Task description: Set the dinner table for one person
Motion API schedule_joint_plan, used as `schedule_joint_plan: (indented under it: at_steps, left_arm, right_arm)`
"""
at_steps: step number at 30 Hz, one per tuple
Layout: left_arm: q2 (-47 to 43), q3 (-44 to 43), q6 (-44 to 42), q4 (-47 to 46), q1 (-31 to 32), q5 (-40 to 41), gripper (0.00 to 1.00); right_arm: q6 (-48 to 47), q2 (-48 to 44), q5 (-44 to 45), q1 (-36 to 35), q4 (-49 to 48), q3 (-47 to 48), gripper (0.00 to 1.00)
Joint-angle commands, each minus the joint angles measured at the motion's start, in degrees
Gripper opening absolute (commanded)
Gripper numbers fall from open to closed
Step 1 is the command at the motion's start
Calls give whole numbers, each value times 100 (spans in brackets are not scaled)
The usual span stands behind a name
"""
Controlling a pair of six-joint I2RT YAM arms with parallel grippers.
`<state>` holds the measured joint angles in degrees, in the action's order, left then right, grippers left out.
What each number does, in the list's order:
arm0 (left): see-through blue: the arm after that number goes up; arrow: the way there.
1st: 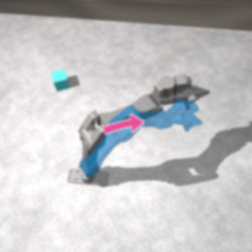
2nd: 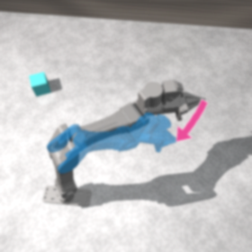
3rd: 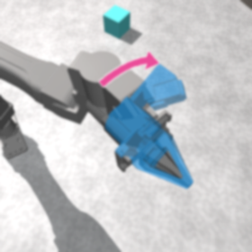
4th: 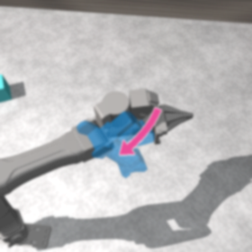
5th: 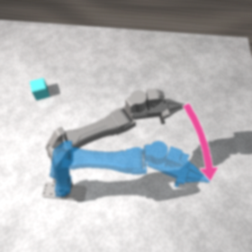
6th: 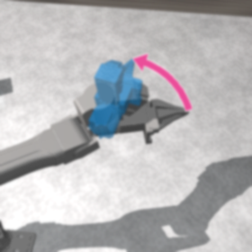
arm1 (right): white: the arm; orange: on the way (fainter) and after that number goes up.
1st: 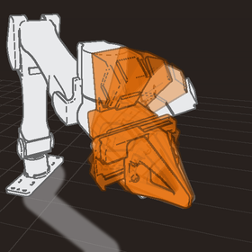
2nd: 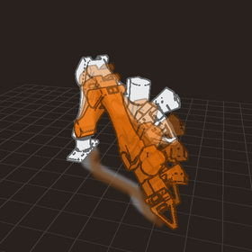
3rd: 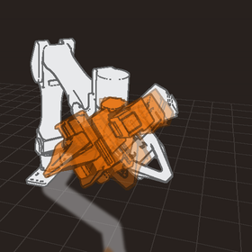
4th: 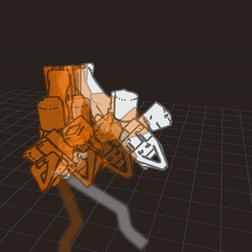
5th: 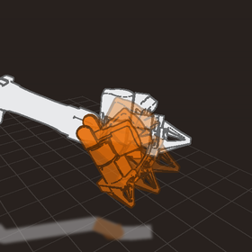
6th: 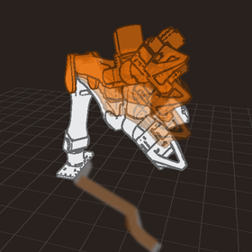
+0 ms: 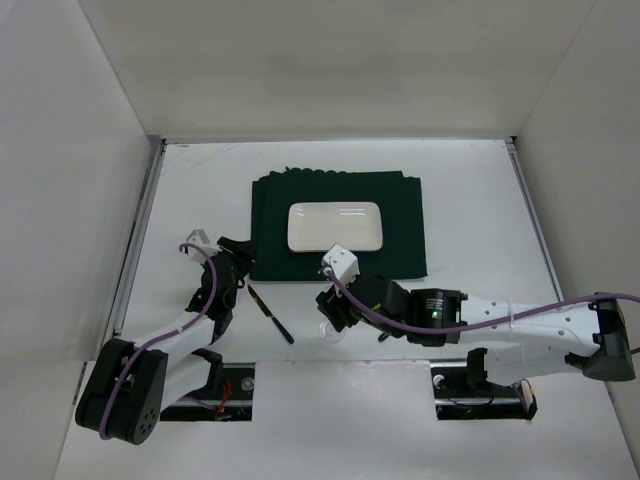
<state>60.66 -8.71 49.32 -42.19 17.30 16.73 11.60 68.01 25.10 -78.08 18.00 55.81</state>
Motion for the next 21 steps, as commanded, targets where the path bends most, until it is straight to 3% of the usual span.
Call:
schedule_joint_plan:
  at_steps: [1,13,21]
  left_arm:
    - [-63,-87,-98,-210,32,102,44]
    - [-37,-87,-98,-228,41,102,44]
    - [-11,-87,-89,-236,41,102,44]
  right_arm:
    - [-26,-94,153,-53,-25,132,55]
    - [-306,-595,39,394,-226,395,55]
    - [-781,-885,-330,1413,-543,869,55]
